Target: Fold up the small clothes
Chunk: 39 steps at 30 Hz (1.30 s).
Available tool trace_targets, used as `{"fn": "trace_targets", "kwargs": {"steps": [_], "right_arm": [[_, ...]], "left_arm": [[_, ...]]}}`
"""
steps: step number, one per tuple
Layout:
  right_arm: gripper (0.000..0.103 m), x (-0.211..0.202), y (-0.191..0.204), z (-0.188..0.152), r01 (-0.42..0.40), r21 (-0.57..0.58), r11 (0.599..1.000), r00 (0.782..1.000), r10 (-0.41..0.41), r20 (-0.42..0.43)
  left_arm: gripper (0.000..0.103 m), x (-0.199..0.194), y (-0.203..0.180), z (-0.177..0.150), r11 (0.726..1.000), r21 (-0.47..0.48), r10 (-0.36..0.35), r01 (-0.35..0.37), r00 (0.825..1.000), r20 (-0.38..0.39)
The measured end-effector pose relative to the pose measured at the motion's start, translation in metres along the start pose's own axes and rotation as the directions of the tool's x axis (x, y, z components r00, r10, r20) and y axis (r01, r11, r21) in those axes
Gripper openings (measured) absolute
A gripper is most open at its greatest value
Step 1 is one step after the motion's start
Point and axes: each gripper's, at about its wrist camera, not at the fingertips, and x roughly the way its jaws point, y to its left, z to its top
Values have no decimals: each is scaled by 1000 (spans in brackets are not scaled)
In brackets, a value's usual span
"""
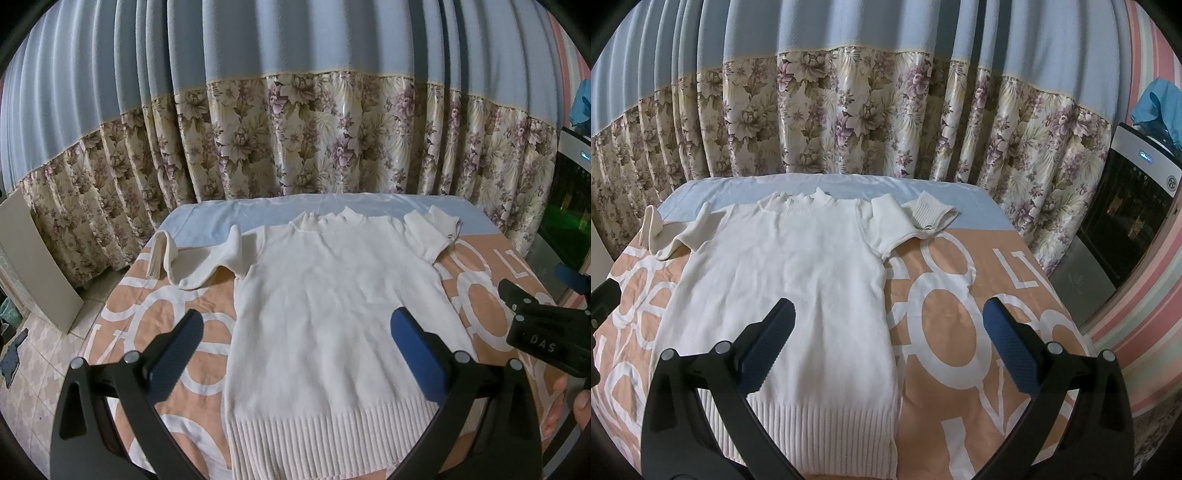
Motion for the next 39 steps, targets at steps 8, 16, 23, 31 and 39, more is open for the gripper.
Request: {"fn": "trace_targets", "kwargs": {"steps": [8, 16, 23, 31, 39], "right_arm": [[100, 0, 0, 0, 1, 0, 1000, 1000, -1, -4], [100, 1, 0, 0, -2, 2, 1000, 1000, 2, -4], [100, 1, -1, 0, 0, 1, 1000, 1000, 0, -4], [100, 2, -2, -1, -1, 2, 1000, 1000, 1, -5], [100, 12, -1, -10, -2, 2, 1000, 1000, 2, -14]], "left_arm": [[102, 0, 2, -1, 1000, -3, -2, 2, 1000, 2], [102, 0, 0, -1, 1000, -2, 0, 0, 1000, 0], [102, 0, 1, -1, 1000, -3, -1, 1, 1000, 1], [102, 0, 1, -1, 1000, -2, 0, 0, 1000, 1], [102, -1, -2, 0, 1000, -2, -3, 3, 1000, -5]]}}
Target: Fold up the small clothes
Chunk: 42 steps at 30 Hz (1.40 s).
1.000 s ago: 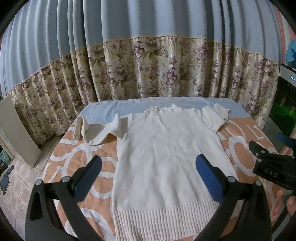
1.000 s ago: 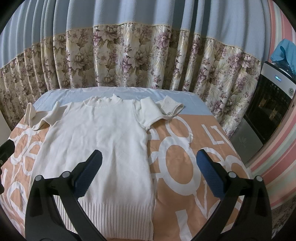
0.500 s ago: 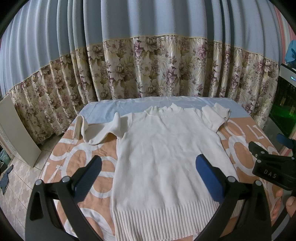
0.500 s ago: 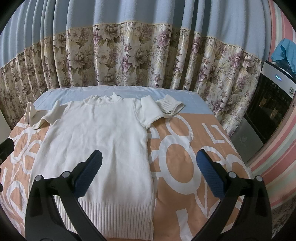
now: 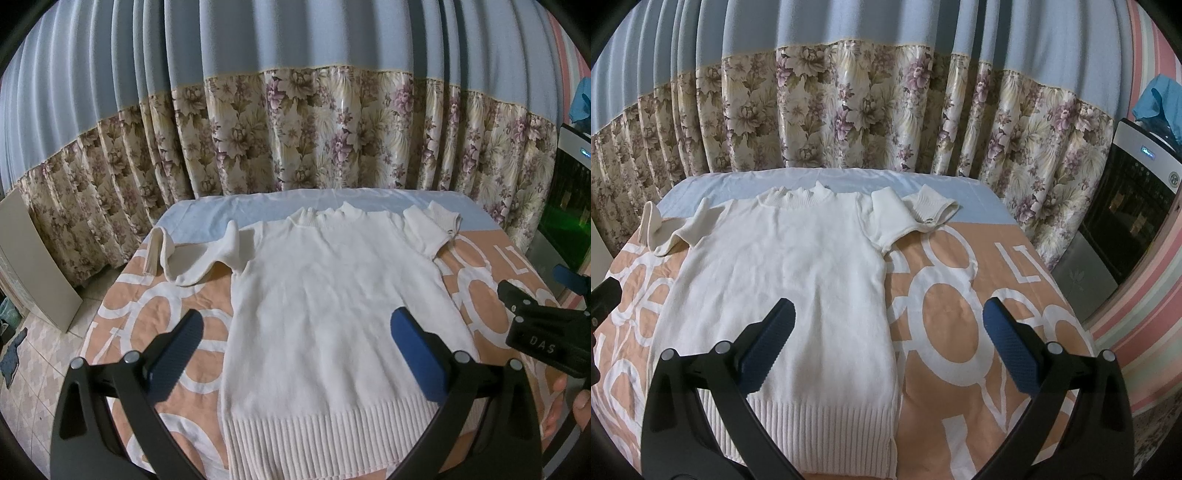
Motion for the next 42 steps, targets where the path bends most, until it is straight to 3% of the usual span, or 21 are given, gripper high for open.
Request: {"fn": "trace_targets", "kwargs": {"steps": [22, 29, 37, 40, 42], "right_arm": [[100, 2, 1, 1, -5, -2, 1000, 1000, 5, -8], [100, 20, 6, -4, -10, -12, 1000, 999, 10, -30], [100, 55, -17, 12, -111, -59, 992, 993, 109, -36], [100, 69, -38, 23, -187, -60, 980, 982, 188, 18], [100, 81, -50, 34, -186, -69, 980, 980, 190, 62]], "left_arm": [[102, 1, 1, -1, 1000, 3, 3, -3, 1000, -3], [102, 8, -8, -8, 1000, 17, -15, 16, 1000, -24], [102, 34, -12, 10, 998, 14, -53, 53, 998, 17], [102, 49, -19, 18, 998, 21, -52, 52, 999, -12], [102, 60, -23, 22, 994, 4, -111, 112, 993, -28]]}}
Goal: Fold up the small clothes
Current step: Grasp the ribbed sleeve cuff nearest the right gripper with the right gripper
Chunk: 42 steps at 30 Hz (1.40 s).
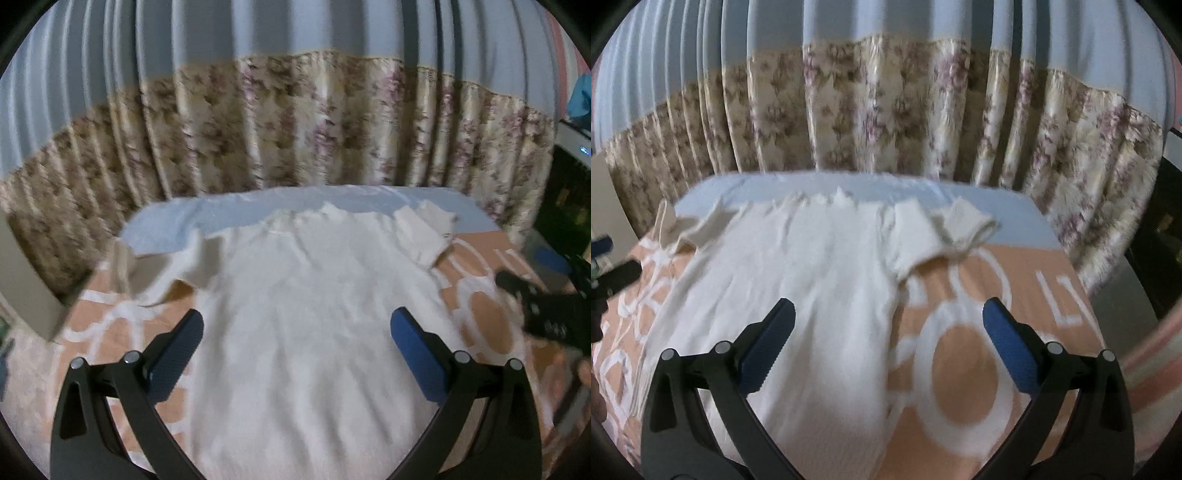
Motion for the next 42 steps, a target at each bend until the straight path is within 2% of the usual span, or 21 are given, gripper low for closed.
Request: {"fn": "trace_targets", "kwargs": {"steps": [3, 5, 7, 12, 16, 17, 22, 25, 28, 30, 33, 35, 37, 40, 42], "right_arm": [[100, 22, -24, 15, 10, -21, 1000, 999, -9, 36], [100, 40, -36, 24, 16, -32, 999, 999, -16, 29], [100, 57, -46, 30, 15, -29, 999, 1000, -14, 26], [100, 100, -64, 47, 9, -53, 999, 999, -7, 32], [100, 134, -72, 56, 19, -111, 994, 999, -15, 30], [97, 145, -76, 58, 8, -113, 994, 1000, -5, 24], [81, 193, -95, 65, -24, -126, 992, 999, 19, -39], [78, 225, -105, 65, -44, -143, 989, 994, 29, -104], [75, 243, -110, 64, -71, -131, 989, 988, 52, -146], [74, 255, -113, 63, -94, -132, 987, 981, 69, -182], [64, 266, -113, 57, -105, -161, 981, 971, 66, -230], [51, 271, -113, 52, -108, -170, 979, 965, 62, -254], [42, 274, -113, 48, -119, -165, 979, 962, 72, -264], [21, 276, -111, 47, -120, -168, 978, 962, 72, -265], [16, 277, -107, 48, -106, -194, 975, 963, 52, -266]], "left_arm": [[102, 16, -4, 6, 999, -28, -31, 30, 999, -27], [102, 34, -9, 13, 1000, -15, -22, 21, 995, -95], [102, 54, -11, 21, 1000, -6, 11, -11, 992, -123], [102, 93, -11, 44, 998, -14, 65, -68, 988, -137], [102, 110, -16, 58, 998, -5, 67, -68, 990, -123], [102, 114, -17, 61, 997, 5, 78, -78, 990, -116], [102, 140, -23, 75, 995, 29, 99, -96, 988, -117], [102, 151, -24, 78, 994, 34, 107, -104, 987, -124], [102, 158, -26, 78, 995, 46, 97, -91, 987, -130], [102, 163, -27, 80, 992, 64, 115, -107, 985, -131], [102, 167, -24, 80, 994, 60, 97, -90, 986, -136], [102, 169, -23, 82, 995, 55, 88, -81, 987, -132], [102, 171, -21, 84, 996, 54, 83, -77, 989, -126], [102, 174, -20, 84, 995, 61, 92, -85, 989, -119], [102, 177, -20, 84, 994, 64, 97, -90, 988, -118]]}}
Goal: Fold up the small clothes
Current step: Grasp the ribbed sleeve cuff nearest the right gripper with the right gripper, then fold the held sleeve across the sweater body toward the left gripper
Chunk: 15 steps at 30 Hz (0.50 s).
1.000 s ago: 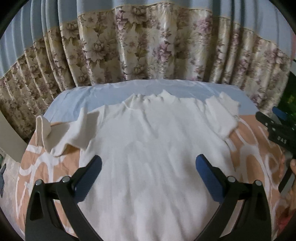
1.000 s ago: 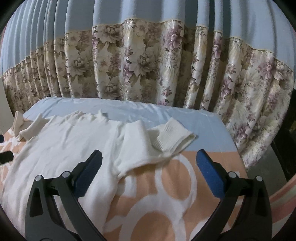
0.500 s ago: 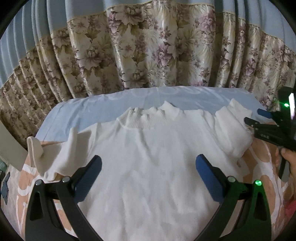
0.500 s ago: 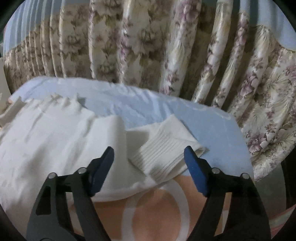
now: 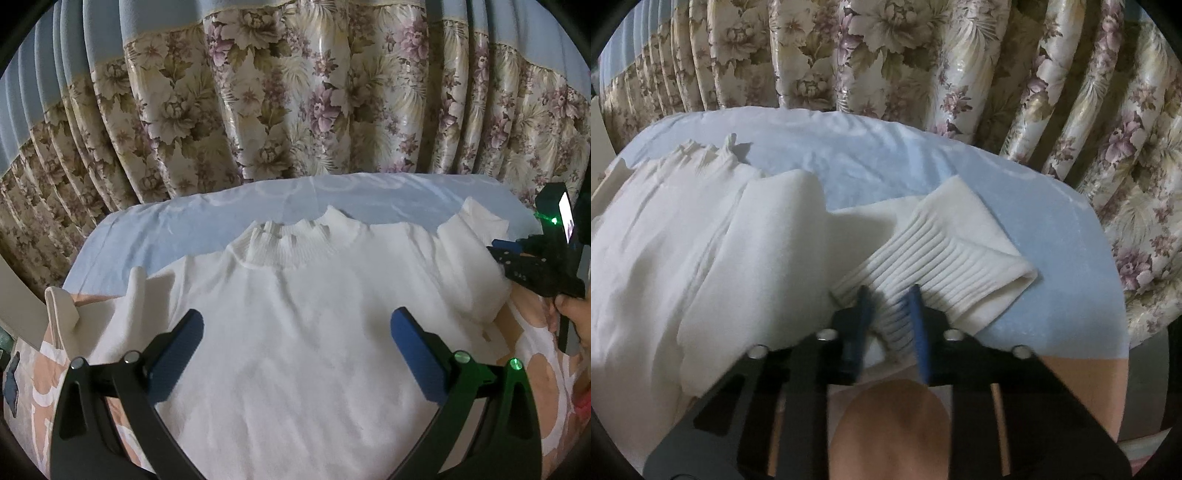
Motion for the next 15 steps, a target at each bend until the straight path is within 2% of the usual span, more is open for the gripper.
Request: {"fn": "trace_targets", "kwargs": {"steps": [9, 15], "right_arm": [[14, 4, 4, 4, 40, -28, 999, 998, -42, -45], [8, -6, -3, 6, 25, 32, 999, 999, -24, -33]], "left_arm": [[102, 12, 7, 4, 1000, 4, -11, 11, 1000, 2], [102, 26, 11, 6, 1000, 6, -10, 10, 1000, 0]]}}
